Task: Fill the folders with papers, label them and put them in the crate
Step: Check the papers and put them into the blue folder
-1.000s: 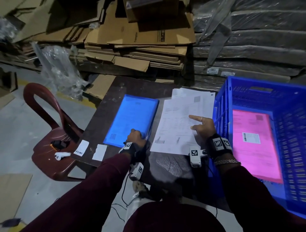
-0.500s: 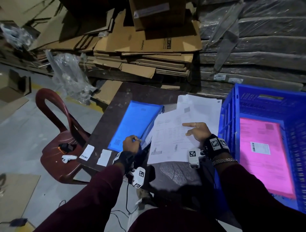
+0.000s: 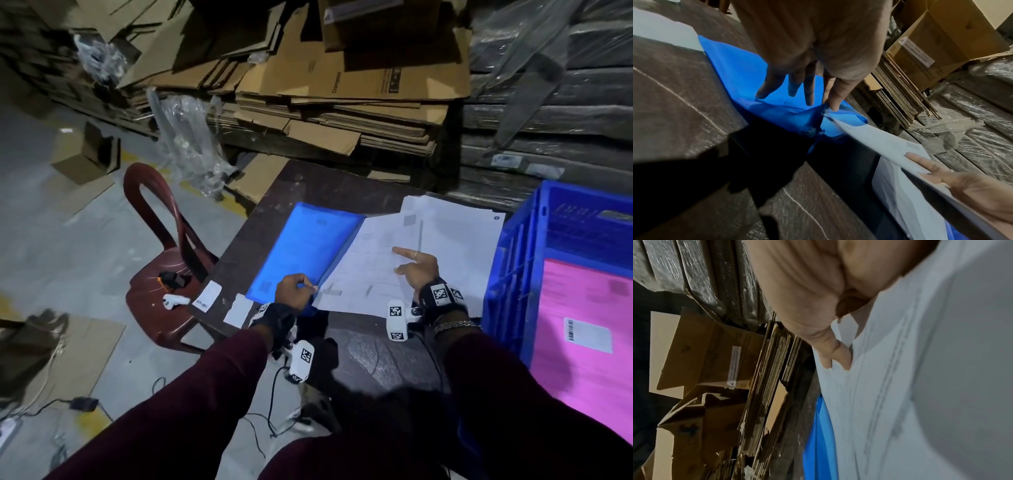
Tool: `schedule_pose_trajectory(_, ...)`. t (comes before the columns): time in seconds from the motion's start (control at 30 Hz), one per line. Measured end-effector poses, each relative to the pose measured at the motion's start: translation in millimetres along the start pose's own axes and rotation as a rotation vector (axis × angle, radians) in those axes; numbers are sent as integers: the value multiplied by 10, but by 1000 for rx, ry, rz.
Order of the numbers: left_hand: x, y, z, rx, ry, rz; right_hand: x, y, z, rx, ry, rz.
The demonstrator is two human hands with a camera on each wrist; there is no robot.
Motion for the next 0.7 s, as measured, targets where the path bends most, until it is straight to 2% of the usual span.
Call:
schedule_pose_trajectory(0.1, -8, -18, -59, 33, 9, 6, -64, 118, -80, 76, -37, -27)
schedule_pose_trajectory(0.3, -44, -27, -112, 138, 38, -27, -114, 216, -166, 47, -169, -50)
schedule_pose_trajectory(0.7, -164, 4, -215, 560, 212, 90, -209, 267, -255, 46, -296, -127)
Point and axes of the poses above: each hand's wrist, its own x-axis towards the middle knuckle, its own y-axis out of the palm, z = x × y, the point moved 1 cm from there along x, towards the middle knuckle, and after that the axes turned 12 degrees about y, right-handed, at the moved point
